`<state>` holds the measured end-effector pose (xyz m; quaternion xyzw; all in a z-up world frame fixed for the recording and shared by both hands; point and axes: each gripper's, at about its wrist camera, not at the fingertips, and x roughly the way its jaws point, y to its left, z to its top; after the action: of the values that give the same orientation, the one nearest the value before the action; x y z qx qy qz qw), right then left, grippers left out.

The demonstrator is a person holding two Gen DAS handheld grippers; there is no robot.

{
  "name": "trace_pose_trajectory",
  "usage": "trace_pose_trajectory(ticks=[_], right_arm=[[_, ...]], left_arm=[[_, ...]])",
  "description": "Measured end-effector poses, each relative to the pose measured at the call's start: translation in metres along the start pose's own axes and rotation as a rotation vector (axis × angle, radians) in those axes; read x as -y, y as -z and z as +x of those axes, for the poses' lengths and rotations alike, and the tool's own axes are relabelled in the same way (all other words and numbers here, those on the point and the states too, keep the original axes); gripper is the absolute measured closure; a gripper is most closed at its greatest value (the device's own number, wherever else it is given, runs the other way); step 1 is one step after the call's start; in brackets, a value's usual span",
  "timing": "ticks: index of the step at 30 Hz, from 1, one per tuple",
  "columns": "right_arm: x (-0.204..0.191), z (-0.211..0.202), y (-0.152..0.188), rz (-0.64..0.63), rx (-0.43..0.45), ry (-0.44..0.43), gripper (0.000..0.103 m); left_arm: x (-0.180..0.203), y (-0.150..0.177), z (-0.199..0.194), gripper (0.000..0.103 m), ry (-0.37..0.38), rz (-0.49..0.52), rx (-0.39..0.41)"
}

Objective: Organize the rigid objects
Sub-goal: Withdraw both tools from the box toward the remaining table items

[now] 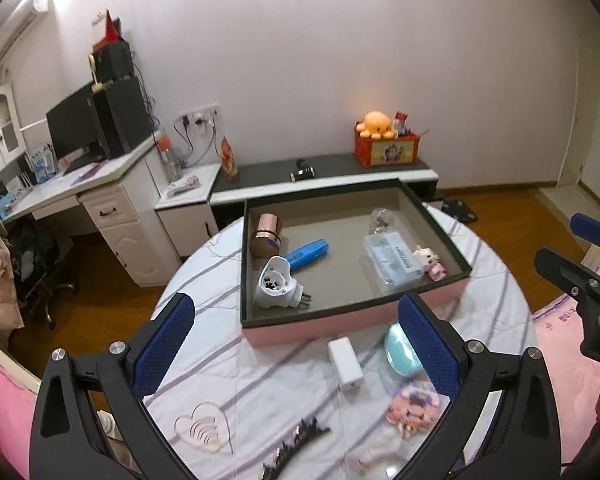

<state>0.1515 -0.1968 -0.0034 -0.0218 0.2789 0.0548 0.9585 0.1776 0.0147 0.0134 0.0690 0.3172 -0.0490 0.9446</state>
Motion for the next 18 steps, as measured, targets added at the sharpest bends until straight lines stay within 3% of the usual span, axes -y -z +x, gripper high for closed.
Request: trace_pose_trajectory(ticks=[9, 18], right_arm=[[-0.006, -0.06, 0.025, -0.007, 0.063, 0.013, 0.015], [-0.009, -0.089, 0.047, -0.005, 0.085, 0.01, 0.015]], left_arm=[[0.003, 0.027, -0.068, 0.0, -0.016, -0.019, 0.1], [0.004, 0.046, -0.092, 0.0, -0.041, -0.039, 0.128]])
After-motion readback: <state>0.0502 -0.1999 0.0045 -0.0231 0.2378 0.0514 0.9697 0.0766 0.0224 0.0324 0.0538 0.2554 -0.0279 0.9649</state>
